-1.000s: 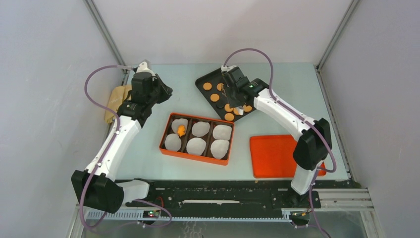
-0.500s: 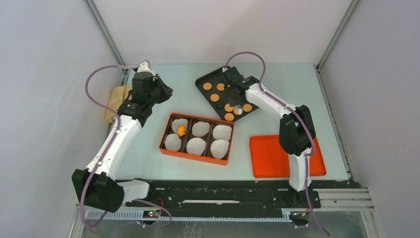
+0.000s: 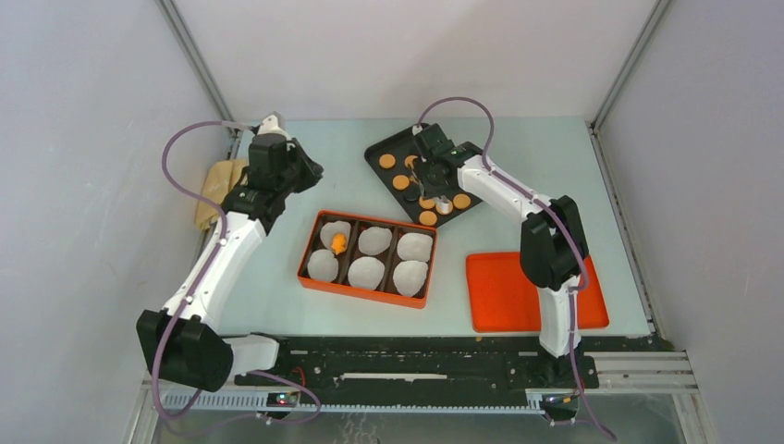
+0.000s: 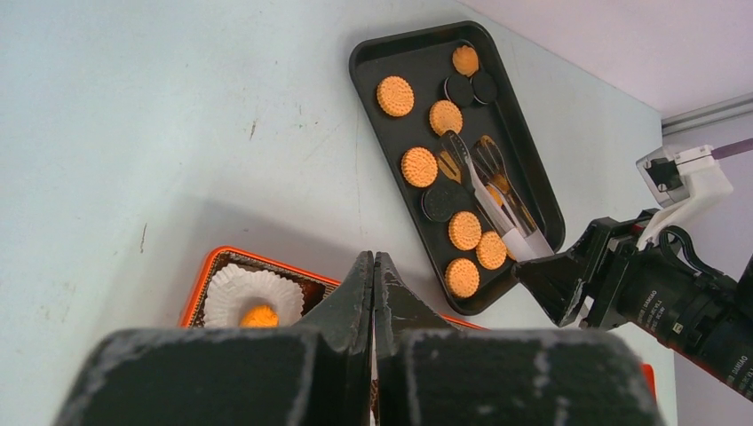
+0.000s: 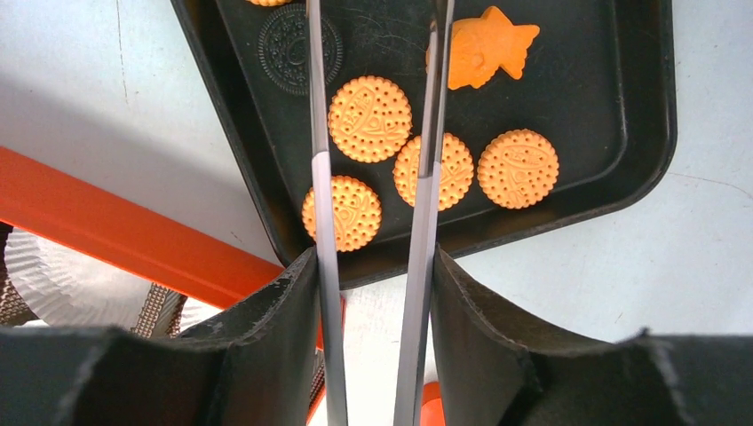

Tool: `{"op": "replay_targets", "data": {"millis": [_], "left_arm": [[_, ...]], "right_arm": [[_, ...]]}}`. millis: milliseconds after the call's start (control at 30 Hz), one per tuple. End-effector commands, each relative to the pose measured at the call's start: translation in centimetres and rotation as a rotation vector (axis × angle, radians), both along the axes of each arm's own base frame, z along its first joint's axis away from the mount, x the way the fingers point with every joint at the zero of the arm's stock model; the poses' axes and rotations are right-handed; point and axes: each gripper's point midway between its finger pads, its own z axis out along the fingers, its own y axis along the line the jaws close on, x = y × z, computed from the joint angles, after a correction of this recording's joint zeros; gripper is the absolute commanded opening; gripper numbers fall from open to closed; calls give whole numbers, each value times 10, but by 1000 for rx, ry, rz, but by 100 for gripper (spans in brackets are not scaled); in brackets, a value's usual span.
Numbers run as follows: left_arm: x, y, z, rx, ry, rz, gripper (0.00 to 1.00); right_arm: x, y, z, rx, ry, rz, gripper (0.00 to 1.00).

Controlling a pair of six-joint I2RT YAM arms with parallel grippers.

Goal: Pack the cookies

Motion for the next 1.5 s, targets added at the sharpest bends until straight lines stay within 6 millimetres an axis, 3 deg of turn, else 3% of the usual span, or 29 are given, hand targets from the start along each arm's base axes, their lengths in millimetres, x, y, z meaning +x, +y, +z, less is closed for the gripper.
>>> {"op": "replay_targets", "data": {"millis": [0, 367, 600, 800, 900, 1000, 1133, 1333, 1400, 1467], "left_arm": [[4, 0, -1, 6, -14, -15, 1], [5, -2, -8, 2, 1, -22, 2], [5, -3, -11, -15, 8, -34, 1], [1, -5, -4, -32, -7, -43, 1], [-2, -2, 5, -31, -31, -31, 1], [-4, 1, 14, -27, -49, -21, 2], [-1, 15, 22, -15, -54, 31, 3], [3, 28, 25, -59, -51, 57, 6], [3, 29, 26, -61, -53, 58, 6], [2, 27, 25, -69, -52, 54, 6]], "right_arm": [[16, 10, 19, 47, -56, -20, 55], [36, 26, 10, 58, -28, -21, 54], [36, 18, 7, 10, -16, -39, 33], [31, 7, 36, 4, -92, -62, 25], [24, 4, 61, 35, -145, -62, 23], [5, 7, 91, 90, -172, -24, 23], [-40, 12, 120, 122, -192, 57, 23], [-119, 26, 136, 166, -180, 221, 23], [-127, 20, 133, 149, -174, 207, 25], [-121, 12, 126, 117, -178, 174, 23]]}}
